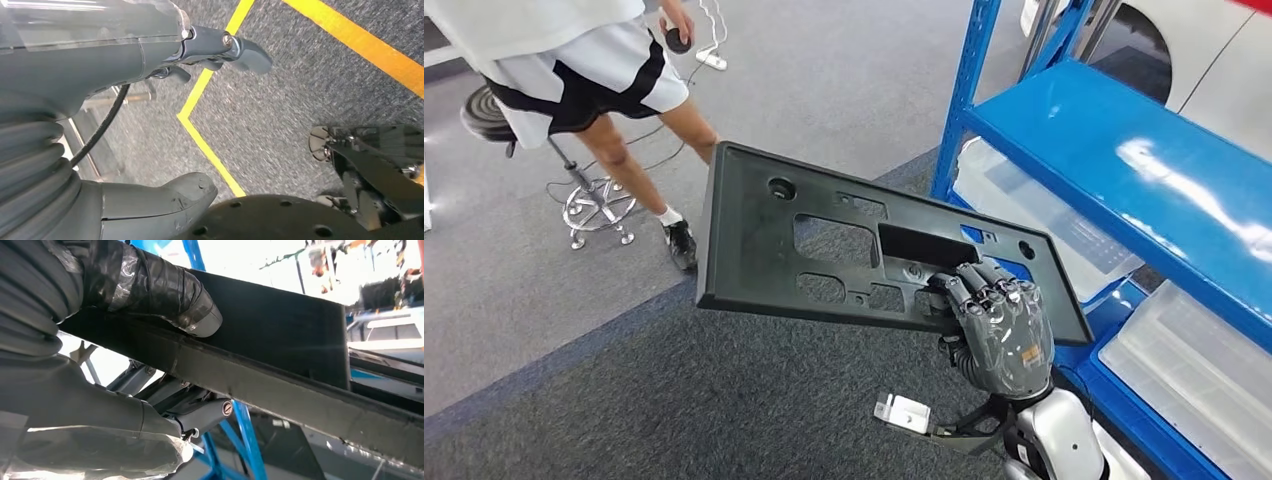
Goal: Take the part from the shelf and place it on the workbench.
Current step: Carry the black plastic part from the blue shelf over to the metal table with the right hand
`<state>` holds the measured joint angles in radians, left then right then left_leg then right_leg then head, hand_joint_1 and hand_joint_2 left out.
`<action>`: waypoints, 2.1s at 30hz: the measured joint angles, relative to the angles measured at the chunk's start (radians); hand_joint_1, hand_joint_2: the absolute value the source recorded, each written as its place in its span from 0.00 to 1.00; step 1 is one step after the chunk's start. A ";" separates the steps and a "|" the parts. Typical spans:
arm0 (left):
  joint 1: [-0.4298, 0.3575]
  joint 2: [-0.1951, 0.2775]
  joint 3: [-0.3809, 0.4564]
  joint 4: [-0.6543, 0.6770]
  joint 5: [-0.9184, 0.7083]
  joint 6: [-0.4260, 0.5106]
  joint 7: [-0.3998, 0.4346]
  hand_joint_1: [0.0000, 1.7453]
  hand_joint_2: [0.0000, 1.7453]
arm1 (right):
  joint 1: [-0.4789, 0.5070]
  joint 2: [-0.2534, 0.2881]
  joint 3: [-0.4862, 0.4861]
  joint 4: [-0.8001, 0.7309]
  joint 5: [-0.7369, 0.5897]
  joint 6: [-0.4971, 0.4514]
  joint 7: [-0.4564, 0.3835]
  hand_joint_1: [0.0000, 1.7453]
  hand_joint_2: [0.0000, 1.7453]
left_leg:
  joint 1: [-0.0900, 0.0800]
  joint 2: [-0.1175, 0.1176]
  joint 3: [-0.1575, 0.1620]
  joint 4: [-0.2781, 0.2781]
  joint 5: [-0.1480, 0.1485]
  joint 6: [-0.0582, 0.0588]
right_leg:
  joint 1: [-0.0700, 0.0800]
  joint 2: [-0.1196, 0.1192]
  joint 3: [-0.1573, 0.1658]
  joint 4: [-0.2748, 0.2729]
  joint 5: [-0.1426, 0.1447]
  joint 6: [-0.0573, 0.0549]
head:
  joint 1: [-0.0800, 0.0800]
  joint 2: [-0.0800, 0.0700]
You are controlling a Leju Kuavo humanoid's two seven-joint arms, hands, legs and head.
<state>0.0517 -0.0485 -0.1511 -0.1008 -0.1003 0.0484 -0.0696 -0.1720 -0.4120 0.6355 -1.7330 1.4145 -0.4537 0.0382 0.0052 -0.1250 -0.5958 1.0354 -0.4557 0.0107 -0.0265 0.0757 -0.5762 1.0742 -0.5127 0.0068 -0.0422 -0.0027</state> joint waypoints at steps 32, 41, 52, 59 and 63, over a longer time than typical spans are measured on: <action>-0.007 0.003 -0.050 0.014 0.035 0.010 0.013 0.00 1.00 | 0.030 -0.070 -0.046 -0.010 -0.111 0.239 0.015 0.97 1.00 | -0.005 -0.019 -0.021 0.015 0.004 0.002 | -0.018 0.002 -0.019 0.012 0.006 0.014 | -0.006 0.000; -0.008 0.005 -0.058 0.015 0.043 0.003 0.020 0.00 1.00 | 0.021 -0.084 -0.047 -0.009 -0.129 0.264 0.017 0.97 1.00 | 0.001 0.122 -0.139 0.229 -0.065 -0.015 | 0.003 -0.131 0.008 -0.007 -0.002 -0.018 | -0.008 0.000; -0.003 0.014 -0.074 0.015 0.043 0.003 0.021 0.00 1.00 | 0.009 -0.092 -0.043 -0.008 -0.136 0.272 0.017 0.97 1.00 | -0.019 0.117 0.018 -0.051 0.034 0.046 | 0.003 -0.098 -0.016 0.107 -0.090 0.011 | -0.006 0.000; -0.006 0.014 -0.075 0.015 0.044 0.003 0.021 0.00 1.00 | 0.016 -0.096 -0.037 -0.005 -0.138 0.272 0.017 0.97 1.00 | -0.015 0.017 0.011 -0.004 0.004 0.032 | -0.010 -0.011 -0.032 0.033 0.021 0.020 | -0.006 0.000; -0.003 0.014 -0.076 0.015 0.044 0.003 0.020 0.00 1.00 | 0.023 -0.100 -0.036 -0.008 -0.139 0.271 0.022 0.97 1.00 | -0.003 -0.031 -0.017 0.012 0.000 0.010 | -0.007 0.002 -0.020 -0.005 0.020 0.009 | -0.008 0.000</action>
<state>0.0491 -0.0342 -0.2266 -0.0858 -0.0565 0.0511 -0.0492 -0.1494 -0.5118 0.5992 -1.7414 1.2756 -0.1831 0.0603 0.0017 -0.1559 -0.6126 1.0475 -0.4556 0.0204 -0.0335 0.0774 -0.5961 1.0697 -0.4923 0.0158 -0.0500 -0.0027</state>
